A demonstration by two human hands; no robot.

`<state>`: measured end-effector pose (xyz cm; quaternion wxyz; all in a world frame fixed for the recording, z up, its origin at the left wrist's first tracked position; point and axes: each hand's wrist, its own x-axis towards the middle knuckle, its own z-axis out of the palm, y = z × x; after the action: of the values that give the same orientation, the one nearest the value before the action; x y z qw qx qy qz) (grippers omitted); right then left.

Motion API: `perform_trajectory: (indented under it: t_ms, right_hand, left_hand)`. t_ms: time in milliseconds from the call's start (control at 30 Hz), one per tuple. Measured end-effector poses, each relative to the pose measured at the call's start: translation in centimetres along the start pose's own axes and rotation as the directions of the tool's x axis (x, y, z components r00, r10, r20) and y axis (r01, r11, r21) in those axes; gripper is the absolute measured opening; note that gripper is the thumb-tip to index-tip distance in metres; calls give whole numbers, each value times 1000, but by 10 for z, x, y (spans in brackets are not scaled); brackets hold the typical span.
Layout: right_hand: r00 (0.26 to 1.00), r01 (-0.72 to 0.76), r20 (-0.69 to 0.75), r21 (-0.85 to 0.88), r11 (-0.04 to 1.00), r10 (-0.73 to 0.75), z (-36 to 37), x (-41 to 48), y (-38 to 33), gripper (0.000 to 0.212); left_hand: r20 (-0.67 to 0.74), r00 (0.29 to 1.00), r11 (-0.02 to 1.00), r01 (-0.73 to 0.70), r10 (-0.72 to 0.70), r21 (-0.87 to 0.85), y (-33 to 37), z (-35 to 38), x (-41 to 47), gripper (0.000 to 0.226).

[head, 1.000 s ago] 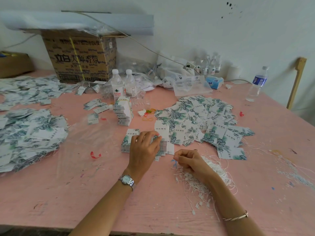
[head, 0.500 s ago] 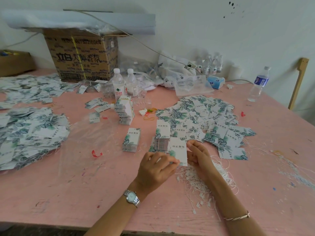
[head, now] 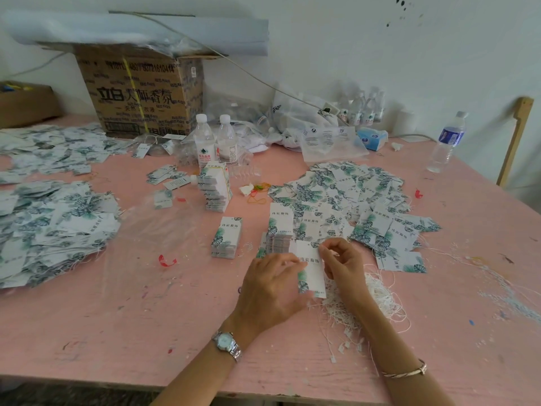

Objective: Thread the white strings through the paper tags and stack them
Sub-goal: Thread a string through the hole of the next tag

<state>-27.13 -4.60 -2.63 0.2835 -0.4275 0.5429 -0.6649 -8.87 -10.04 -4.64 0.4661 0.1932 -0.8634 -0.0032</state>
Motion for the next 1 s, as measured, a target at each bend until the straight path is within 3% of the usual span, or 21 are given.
perform_trajectory:
  t_ms: [100, 167, 233, 367, 567, 833, 1000]
  right_hand:
    - [997, -13, 70, -15, 1000, 14, 1, -2, -2, 10]
    - [991, -29, 127, -35, 999, 33, 3, -4, -3, 8]
    - [984, -39, 169, -57, 998, 48, 6, -5, -3, 8]
    - [971, -30, 234, -66, 997, 44, 9, -7, -3, 11]
    - [967, -99, 239, 22, 995, 91, 9, -7, 1, 16]
    - [909, -213, 368, 16, 977, 193, 16, -11, 6, 7]
    - [887, -271, 400, 47, 961, 231, 17, -12, 4, 17]
  left_hand:
    - [33, 952, 923, 304, -305, -236, -4, -1, -1, 44]
    - [134, 858, 745, 500, -496, -441, -9, -1, -1, 44]
    - [203, 795, 605, 576, -572, -550, -14, 1, 0, 40]
    - [274, 752, 499, 619, -599, -606, -19, 2, -1, 29]
    - [276, 722, 420, 622, -634, -661, -25, 3, -2, 9]
    - [318, 741, 413, 617, -591, -670, -20, 0, 0, 17]
    - [339, 752, 422, 617, -565, -664, -17, -2, 0, 18]
